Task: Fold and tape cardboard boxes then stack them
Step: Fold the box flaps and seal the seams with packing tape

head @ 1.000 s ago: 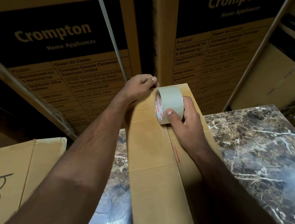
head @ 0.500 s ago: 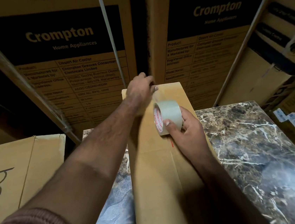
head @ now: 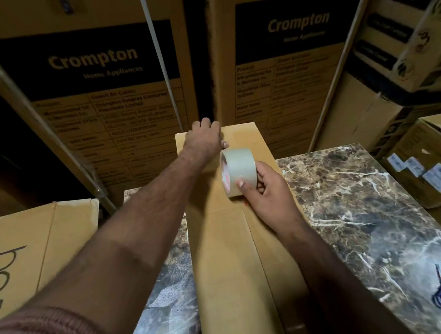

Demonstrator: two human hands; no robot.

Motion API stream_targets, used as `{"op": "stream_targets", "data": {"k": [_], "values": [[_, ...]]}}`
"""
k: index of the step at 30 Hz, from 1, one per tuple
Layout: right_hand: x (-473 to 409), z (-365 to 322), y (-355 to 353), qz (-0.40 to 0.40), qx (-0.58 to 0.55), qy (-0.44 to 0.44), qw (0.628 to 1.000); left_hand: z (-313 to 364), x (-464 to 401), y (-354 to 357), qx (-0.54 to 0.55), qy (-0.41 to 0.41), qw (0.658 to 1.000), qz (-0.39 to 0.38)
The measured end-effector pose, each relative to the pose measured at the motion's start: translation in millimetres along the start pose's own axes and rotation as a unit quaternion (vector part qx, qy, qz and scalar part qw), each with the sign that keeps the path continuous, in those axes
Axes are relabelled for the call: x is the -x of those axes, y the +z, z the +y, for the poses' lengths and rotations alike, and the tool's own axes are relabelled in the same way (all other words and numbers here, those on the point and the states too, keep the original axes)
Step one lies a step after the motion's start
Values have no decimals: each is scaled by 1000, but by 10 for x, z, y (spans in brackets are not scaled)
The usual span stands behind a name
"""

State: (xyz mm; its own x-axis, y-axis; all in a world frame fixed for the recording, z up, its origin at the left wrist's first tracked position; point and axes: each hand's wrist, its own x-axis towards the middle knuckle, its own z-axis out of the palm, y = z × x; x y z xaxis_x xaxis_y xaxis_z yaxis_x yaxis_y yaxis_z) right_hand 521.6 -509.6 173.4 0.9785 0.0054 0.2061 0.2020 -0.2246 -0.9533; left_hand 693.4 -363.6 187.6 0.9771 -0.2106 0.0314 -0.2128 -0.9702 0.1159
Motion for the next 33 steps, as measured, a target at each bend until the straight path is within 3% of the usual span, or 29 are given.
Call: {"op": "stream_targets", "data": {"k": [5,10,14,22,26,33], "values": [[168,-55,-25,17,-8,13,1000,26,144,-3,14,8,1000,23],[302,-43,-71,11,33,9,999,-15,321,-16,-12,73,995,-60],[348,-47,-35,-21,137,-5,990,-53,442,74,-10,44,993,-113],[569,-57,-91,53,135,-63,987,31,490,-23,0,39,996,-76],[611,-92,-84,53,110,-48,991,67,599,0,27,38,997,-60],[698,-100,-119,12,104,-4,995,104,704,-46,20,3,991,-135]]}}
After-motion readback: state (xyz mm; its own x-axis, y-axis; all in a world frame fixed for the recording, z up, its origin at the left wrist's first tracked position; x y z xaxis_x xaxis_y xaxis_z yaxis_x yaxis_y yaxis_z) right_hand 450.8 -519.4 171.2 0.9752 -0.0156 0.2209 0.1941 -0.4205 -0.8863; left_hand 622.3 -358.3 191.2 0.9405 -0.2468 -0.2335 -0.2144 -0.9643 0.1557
